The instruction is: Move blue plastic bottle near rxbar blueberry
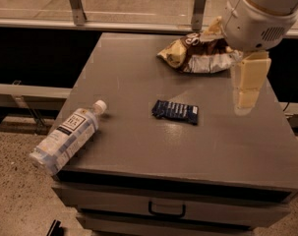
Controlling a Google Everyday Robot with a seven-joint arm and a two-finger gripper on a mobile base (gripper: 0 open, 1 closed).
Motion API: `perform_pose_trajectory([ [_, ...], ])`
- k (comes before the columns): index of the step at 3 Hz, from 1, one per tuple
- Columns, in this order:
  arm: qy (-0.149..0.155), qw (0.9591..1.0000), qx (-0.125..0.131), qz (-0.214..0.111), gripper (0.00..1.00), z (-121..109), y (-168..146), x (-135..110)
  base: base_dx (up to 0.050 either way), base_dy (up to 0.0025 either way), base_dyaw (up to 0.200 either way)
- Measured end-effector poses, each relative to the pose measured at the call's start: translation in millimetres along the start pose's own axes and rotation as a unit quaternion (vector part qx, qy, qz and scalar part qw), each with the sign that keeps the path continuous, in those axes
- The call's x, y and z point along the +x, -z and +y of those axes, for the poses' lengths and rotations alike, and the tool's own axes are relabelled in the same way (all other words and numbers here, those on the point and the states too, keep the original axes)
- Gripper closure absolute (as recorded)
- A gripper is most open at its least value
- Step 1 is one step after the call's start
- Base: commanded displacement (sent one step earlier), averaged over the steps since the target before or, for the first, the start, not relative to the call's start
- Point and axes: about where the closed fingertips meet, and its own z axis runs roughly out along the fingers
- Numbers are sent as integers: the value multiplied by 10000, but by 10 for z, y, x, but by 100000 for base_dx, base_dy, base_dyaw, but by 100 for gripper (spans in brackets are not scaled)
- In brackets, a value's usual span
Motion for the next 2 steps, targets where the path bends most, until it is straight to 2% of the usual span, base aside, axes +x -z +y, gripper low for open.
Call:
perform_pose_trajectory([
  [1,348,9992,194,-67,0,-83,20,-122,0,0,0],
  [2,958,9948,304,-163,0,-218,28,-343,0,0,0],
])
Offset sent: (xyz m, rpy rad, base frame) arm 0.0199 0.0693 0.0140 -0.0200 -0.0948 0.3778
